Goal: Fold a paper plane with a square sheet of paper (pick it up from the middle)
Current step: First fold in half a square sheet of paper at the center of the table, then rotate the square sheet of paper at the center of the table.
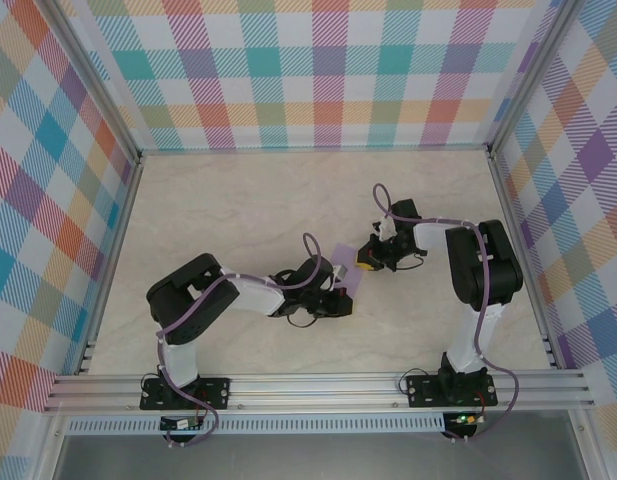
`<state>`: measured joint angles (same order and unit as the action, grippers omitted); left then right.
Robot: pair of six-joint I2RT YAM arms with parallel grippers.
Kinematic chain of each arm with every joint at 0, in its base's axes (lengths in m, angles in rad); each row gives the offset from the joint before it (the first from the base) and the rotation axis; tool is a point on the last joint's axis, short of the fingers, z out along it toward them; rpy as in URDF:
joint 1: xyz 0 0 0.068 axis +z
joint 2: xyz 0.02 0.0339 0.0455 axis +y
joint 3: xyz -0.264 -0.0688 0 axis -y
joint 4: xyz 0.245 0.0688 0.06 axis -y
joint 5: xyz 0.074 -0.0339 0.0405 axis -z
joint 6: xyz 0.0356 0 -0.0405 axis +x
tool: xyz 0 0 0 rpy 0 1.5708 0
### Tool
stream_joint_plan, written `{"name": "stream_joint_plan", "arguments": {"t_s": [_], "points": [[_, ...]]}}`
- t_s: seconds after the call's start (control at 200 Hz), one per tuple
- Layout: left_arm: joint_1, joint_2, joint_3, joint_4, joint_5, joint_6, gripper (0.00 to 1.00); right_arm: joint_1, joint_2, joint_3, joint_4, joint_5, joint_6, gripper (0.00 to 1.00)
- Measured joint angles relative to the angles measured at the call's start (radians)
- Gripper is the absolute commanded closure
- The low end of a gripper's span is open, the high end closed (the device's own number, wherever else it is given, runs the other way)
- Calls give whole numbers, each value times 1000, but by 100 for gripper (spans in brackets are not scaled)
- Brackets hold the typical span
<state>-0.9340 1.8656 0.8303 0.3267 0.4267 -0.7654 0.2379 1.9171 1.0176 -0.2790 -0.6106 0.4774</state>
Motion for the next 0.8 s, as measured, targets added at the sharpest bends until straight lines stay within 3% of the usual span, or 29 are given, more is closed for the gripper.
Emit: {"name": "stream_joint_plan", "arguments": {"t_s": [0.24,0.475,0.53,0.725,0.8], "points": [[-14,-37,-8,-84,3,24,99,0,0,2,-2,-1,0,100],[21,-89,135,-286,-2,57,67,16,-43,36,-59,66,-21,100],[54,-125,166,-317,-20,60,59,26,-81,55,-87,95,-23,92],[214,-270,186,-504,-161,49,30,148,-246,102,-163,280,-5,48],[295,-314,155,-561,-213,32,19,224,-277,112,-204,387,13,39]]}}
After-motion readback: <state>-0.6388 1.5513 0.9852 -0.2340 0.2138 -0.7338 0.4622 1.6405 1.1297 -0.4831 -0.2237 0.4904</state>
